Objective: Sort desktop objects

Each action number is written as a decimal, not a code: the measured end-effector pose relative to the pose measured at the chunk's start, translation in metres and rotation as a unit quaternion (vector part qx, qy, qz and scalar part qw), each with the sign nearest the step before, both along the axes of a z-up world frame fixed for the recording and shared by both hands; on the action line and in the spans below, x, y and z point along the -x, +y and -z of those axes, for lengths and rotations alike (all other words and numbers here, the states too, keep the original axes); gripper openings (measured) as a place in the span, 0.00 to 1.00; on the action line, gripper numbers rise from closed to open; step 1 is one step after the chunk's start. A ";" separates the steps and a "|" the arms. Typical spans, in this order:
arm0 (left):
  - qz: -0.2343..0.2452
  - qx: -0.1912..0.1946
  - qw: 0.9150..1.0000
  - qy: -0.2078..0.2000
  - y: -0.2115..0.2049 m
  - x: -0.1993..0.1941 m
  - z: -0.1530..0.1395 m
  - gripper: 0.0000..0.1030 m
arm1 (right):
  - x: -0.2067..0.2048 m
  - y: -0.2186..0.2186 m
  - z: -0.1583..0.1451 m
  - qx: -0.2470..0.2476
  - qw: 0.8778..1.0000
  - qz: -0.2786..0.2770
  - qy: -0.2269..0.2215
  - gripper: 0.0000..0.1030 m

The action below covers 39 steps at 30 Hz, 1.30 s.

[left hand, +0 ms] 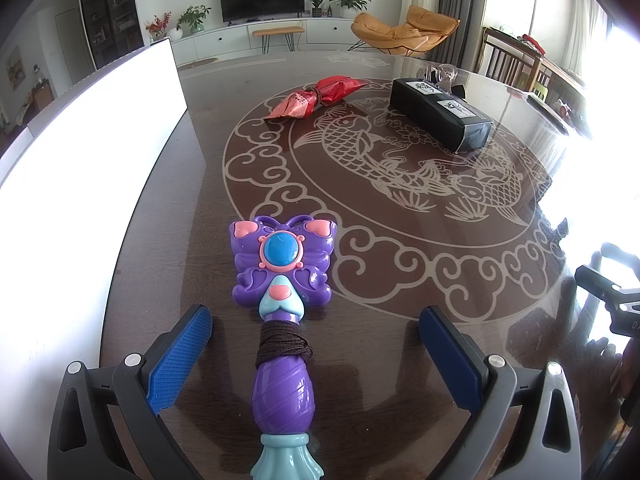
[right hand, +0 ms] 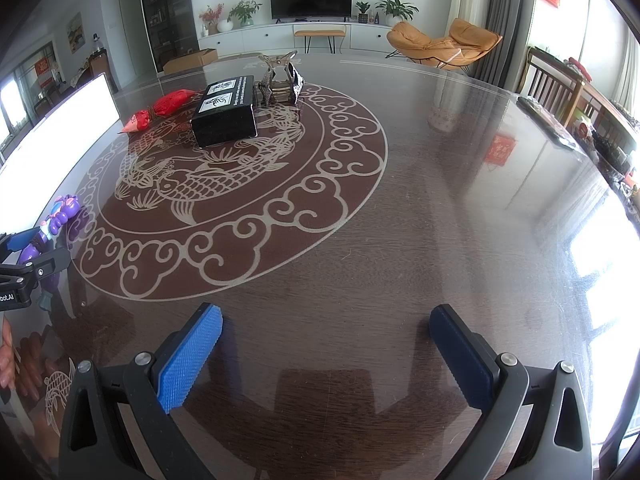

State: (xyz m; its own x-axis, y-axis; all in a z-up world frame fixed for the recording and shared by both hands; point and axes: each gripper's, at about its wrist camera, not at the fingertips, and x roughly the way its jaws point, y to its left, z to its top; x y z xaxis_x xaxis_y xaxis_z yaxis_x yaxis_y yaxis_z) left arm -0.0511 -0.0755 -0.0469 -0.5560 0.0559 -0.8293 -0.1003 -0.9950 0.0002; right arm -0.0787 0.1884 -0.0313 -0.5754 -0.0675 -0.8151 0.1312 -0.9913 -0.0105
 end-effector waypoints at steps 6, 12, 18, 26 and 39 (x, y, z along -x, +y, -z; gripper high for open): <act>0.000 -0.001 1.000 0.000 0.000 0.000 0.000 1.00 | 0.005 -0.002 0.000 0.003 1.000 -0.014 -0.014 1.00; 0.000 -0.001 1.000 0.000 0.000 0.000 -0.001 1.00 | 0.064 -0.053 -0.034 -0.006 0.995 -0.098 0.018 1.00; 0.000 -0.002 1.000 0.001 0.000 -0.001 -0.001 1.00 | 0.156 -0.112 -0.029 -0.045 0.992 -0.108 -0.036 1.00; 0.000 -0.002 1.000 0.001 0.000 -0.001 0.000 1.00 | 0.182 -0.122 -0.004 -0.012 0.994 -0.070 -0.087 0.65; 0.001 -0.003 1.000 0.000 0.001 -0.001 0.000 1.00 | 0.035 -0.072 -0.009 0.020 0.990 -0.123 -0.072 0.59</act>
